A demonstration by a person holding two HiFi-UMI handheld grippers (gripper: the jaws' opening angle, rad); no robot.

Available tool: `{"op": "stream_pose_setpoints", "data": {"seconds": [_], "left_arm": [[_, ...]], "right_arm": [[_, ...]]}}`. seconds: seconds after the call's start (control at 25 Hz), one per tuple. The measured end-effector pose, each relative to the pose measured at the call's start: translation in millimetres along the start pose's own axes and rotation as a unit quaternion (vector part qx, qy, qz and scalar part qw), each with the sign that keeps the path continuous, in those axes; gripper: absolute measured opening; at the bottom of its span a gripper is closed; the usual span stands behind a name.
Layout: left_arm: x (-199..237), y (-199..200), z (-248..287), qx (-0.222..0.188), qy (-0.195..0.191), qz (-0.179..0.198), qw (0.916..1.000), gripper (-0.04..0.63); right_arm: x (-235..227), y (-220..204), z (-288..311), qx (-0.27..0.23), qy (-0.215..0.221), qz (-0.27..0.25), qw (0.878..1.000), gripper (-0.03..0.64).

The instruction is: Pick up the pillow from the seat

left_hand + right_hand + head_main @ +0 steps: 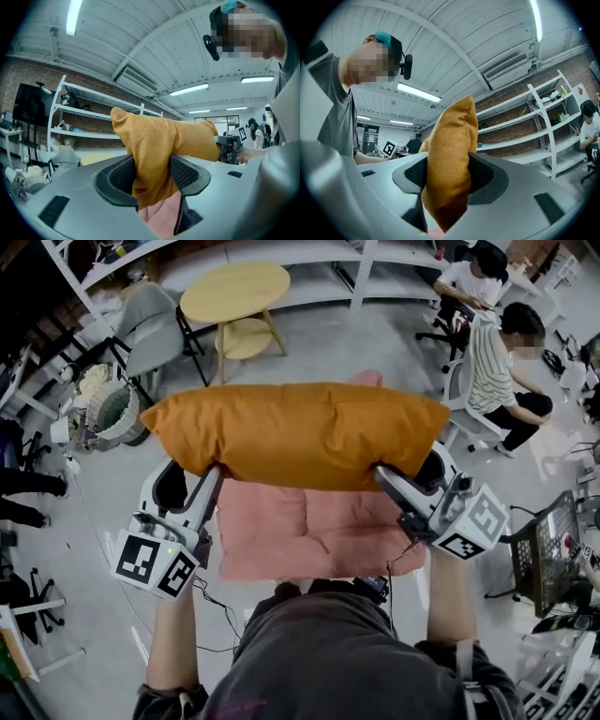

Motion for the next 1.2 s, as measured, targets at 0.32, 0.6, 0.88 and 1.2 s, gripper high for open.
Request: {"op": "stream_pose_setpoints", "data": {"seconds": [0.32,0.6,0.88,1.2], "left_arm": [[21.7,-7.4,-11.5,-0.005,-0.011,-0.009,0.9999,0.225],[34.4,-7.1,-24.7,-0.012,-0.018,-0.009,0.9997,0.225],[31.8,-4.0,-12.7,-0.009,-0.019,-0.008,0.9997,0.225],[52.4,-7.7,-28.0,-0.011,-0.023,-0.012,0.9996,0.225]], "right_arm": [[16.8,-9.1,18.1,0.010,-0.015,0.010,1.000,0.229],[32.0,-12.6,28.7,0.006,-0.022,0.013,1.000,0.229],[20.4,-10.9,25.4,0.004,-0.023,0.019,1.000,0.229],[36.8,-17.4,44.8,0.007,-0.027,0.020,0.999,0.229]]}}
Point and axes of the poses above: the fingertips, and each gripper's own axes: z forward along the fingers, x to its left, y out of its top, the point moved 2 cm from there along -z, backward along the fingers, and after that the axes turned 4 degrees about z, right-handed, at the moved point
